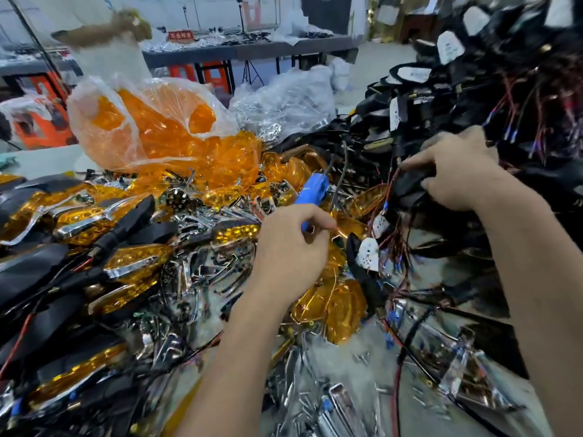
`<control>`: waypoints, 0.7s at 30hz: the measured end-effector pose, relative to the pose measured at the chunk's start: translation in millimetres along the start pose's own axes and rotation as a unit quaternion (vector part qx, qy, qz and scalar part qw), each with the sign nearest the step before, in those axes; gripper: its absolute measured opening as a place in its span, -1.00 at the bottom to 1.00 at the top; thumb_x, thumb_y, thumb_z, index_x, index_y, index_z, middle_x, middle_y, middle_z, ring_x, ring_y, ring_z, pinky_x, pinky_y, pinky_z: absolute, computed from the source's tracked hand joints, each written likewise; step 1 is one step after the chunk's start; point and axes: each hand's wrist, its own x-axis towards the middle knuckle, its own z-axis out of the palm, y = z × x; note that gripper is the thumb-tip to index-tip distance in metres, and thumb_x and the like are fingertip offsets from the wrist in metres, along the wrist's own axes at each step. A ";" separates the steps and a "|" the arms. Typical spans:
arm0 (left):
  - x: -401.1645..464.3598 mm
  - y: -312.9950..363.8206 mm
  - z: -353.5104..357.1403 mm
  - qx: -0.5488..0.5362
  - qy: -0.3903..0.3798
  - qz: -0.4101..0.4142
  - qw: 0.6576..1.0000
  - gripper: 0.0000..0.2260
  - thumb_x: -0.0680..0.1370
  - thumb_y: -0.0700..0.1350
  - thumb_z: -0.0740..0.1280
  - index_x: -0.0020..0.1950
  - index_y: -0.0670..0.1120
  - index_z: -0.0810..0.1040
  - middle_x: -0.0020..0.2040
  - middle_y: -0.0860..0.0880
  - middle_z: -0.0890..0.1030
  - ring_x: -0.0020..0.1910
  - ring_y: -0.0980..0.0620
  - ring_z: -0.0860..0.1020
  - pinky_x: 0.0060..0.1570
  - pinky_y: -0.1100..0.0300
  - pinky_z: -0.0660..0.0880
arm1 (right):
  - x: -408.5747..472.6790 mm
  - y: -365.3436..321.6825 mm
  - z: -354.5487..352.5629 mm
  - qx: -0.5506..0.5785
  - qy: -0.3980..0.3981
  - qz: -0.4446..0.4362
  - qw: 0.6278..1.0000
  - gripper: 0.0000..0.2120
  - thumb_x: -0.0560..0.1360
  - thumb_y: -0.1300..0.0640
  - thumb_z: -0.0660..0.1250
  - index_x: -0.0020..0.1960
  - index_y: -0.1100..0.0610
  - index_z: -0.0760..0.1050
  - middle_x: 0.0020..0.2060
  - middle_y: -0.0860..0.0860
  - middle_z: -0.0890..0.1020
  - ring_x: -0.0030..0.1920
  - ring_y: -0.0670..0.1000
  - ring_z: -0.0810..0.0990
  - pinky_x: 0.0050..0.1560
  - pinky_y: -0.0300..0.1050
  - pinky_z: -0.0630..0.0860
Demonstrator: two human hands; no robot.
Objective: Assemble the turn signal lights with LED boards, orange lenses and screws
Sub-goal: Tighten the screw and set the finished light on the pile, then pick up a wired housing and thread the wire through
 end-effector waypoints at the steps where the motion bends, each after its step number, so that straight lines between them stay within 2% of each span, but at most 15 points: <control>1: 4.1 5.6 4.3 -0.014 0.001 0.005 1.000 -0.72 0.53 -0.24 0.43 -0.13 0.18 0.67 -0.01 0.11 0.69 -0.21 0.12 0.63 -0.22 0.35 0.54 | 1.6 0.7 2.8 -0.008 -0.035 -0.001 0.999 -0.50 0.60 0.19 0.35 0.40 -0.30 0.50 0.39 0.05 0.46 0.49 0.15 0.14 0.48 0.21 0.16; 3: 12.9 17.4 13.4 -0.030 -0.012 0.014 0.999 -0.78 0.54 -0.29 0.40 -0.08 0.04 0.72 -0.12 0.11 0.70 -0.19 0.12 0.61 -0.19 0.33 0.54 | 5.7 -0.1 9.8 -0.031 -0.071 -0.006 0.997 -0.36 0.58 0.12 0.38 0.53 -0.36 0.30 0.41 0.11 0.42 0.50 0.07 0.08 0.47 0.22 0.12; 5: 19.1 27.3 23.5 -0.038 -0.037 0.019 0.998 -0.80 0.55 -0.31 0.39 -0.06 -0.05 0.74 -0.13 0.07 0.70 -0.13 0.15 0.61 -0.14 0.40 0.52 | 10.7 -0.9 16.2 -0.068 -0.053 -0.002 0.996 -0.27 0.54 0.10 0.42 0.58 -0.32 0.22 0.43 0.06 0.43 0.50 0.11 0.10 0.47 0.27 0.13; 8: 22.9 30.6 33.9 -0.047 -0.060 0.022 0.997 -0.82 0.56 -0.32 0.38 -0.06 -0.09 0.72 -0.12 0.05 0.69 -0.14 0.16 0.61 -0.18 0.44 0.50 | 15.1 -5.5 27.3 -0.067 0.034 0.002 0.997 -0.28 0.45 0.19 0.47 0.52 -0.18 0.32 0.33 0.03 0.55 0.46 0.21 0.23 0.42 0.31 0.21; 10: 24.9 29.5 39.0 -0.050 -0.063 0.015 0.997 -0.83 0.57 -0.31 0.37 -0.04 -0.08 0.72 -0.09 0.04 0.68 -0.15 0.16 0.62 -0.19 0.45 0.50 | 17.0 -7.1 34.1 -0.070 0.052 -0.001 0.996 -0.30 0.41 0.20 0.49 0.47 -0.13 0.35 0.18 0.03 0.60 0.40 0.20 0.28 0.36 0.27 0.24; 13: 29.3 27.9 43.8 -0.059 -0.066 -0.012 0.996 -0.82 0.58 -0.30 0.37 -0.03 -0.07 0.71 -0.12 0.04 0.67 -0.17 0.18 0.61 -0.27 0.46 0.49 | 18.7 -2.5 37.2 -0.044 0.062 -0.010 0.997 -0.29 0.36 0.22 0.52 0.43 -0.13 0.38 -0.10 -0.04 0.51 0.36 0.16 0.31 0.34 0.23 0.23; 15: 32.1 26.7 47.3 -0.075 -0.059 -0.030 0.995 -0.82 0.58 -0.30 0.37 -0.04 -0.05 0.71 -0.11 0.04 0.67 -0.14 0.17 0.61 -0.26 0.46 0.50 | 16.6 2.1 38.4 0.015 0.099 -0.034 0.994 -0.37 0.38 0.18 0.52 0.38 -0.09 0.43 -0.10 -0.05 0.57 0.30 0.14 0.35 0.33 0.17 0.21; 17: 35.2 25.1 50.4 -0.100 -0.045 -0.050 0.993 -0.83 0.57 -0.29 0.38 -0.04 -0.04 0.70 -0.08 0.03 0.68 -0.15 0.10 0.65 -0.16 0.38 0.58 | 9.6 6.0 40.8 0.072 0.154 -0.095 0.981 -0.39 0.37 0.15 0.56 0.37 -0.04 0.47 -0.03 -0.05 0.64 0.23 0.10 0.41 0.25 0.07 0.20; 18: 36.3 24.3 52.0 -0.121 -0.037 -0.064 0.990 -0.84 0.58 -0.28 0.38 -0.02 -0.04 0.69 -0.07 0.03 0.68 -0.14 0.06 0.67 -0.07 0.25 0.64 | 5.6 8.0 41.5 0.101 0.182 -0.129 0.969 -0.40 0.37 0.17 0.58 0.36 -0.01 0.50 -0.02 -0.07 0.66 0.20 0.08 0.45 0.22 0.03 0.20; 19: 37.1 24.1 54.2 -0.150 -0.029 -0.080 0.985 -0.87 0.59 -0.26 0.39 0.02 -0.05 0.68 -0.07 0.03 0.68 -0.10 0.01 0.69 0.01 0.12 0.66 | 1.7 10.6 40.2 0.134 0.203 -0.156 0.957 -0.42 0.38 0.20 0.60 0.35 0.03 0.51 -0.02 -0.07 0.67 0.17 0.07 0.51 0.23 0.01 0.25; 21: 37.3 25.5 56.1 -0.215 -0.019 -0.108 0.970 -0.88 0.61 -0.20 0.41 0.13 -0.06 0.63 -0.01 0.01 0.66 0.00 -0.04 0.69 0.10 -0.05 0.66 | -6.6 12.2 34.1 0.204 0.221 -0.195 0.933 -0.46 0.41 0.18 0.62 0.32 0.08 0.52 -0.02 -0.04 0.71 0.11 0.07 0.64 0.28 0.04 0.47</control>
